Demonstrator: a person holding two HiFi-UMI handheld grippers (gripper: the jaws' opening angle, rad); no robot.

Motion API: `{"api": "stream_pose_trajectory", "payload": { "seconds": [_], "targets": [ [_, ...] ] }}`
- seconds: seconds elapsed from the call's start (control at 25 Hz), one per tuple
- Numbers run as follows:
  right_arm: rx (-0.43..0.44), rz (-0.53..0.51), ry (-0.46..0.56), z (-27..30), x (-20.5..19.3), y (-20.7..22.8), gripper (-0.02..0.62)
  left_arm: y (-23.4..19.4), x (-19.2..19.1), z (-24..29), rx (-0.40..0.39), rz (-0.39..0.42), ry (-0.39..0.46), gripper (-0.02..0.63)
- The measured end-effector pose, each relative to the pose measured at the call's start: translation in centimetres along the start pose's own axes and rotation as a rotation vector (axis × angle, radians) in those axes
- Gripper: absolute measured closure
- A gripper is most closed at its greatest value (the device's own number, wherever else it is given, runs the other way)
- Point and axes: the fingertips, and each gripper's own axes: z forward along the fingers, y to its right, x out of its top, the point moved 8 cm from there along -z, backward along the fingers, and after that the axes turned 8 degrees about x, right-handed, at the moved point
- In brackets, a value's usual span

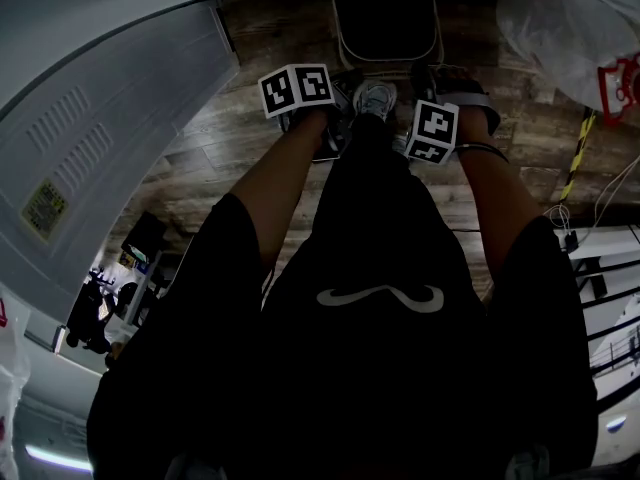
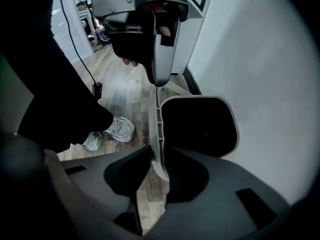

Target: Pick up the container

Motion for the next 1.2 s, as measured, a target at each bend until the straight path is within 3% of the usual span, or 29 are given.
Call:
{"api": "stream_pose_trajectory", "payload": {
  "seconds": [0.24,0.44,0.56,0.92,1.0,1.08,1.2],
  "targets": [
    [-0.019,0.031,0.022,-1.8,0.4,1.0,0.492,2.2,1.2,-2.8,0.163,0.516,0.076,0.474],
    [-0.019,0.085,0.070,-3.8,0.6,2.3,0.486,5.5,0.4,-3.7,0.251,1.143,0.122,0.431],
    [-0.040,0.096,0.076,-4.5,0.8,3.0,0.483,6.8,0.0,-3.5,0.283,1.402,0.136,0.394],
    [-0.090,0.140,0.102,-6.3,0.9,4.6,0.477,8.7,0.7,-2.6,0.355,1.721,0.088,0.394],
    [-0.097,0.150,0.110,-6.5,0.9,5.0,0.476,9.1,0.7,-2.1,0.369,1.765,0.059,0.398],
    [-0.095,0.151,0.115,-6.6,0.8,5.2,0.476,9.5,0.9,-1.6,0.411,1.794,0.066,0.454],
    [-0.098,0.146,0.119,-6.8,0.9,5.4,0.476,9.7,1.1,-1.0,0.450,1.814,0.062,0.485]
  ]
}}
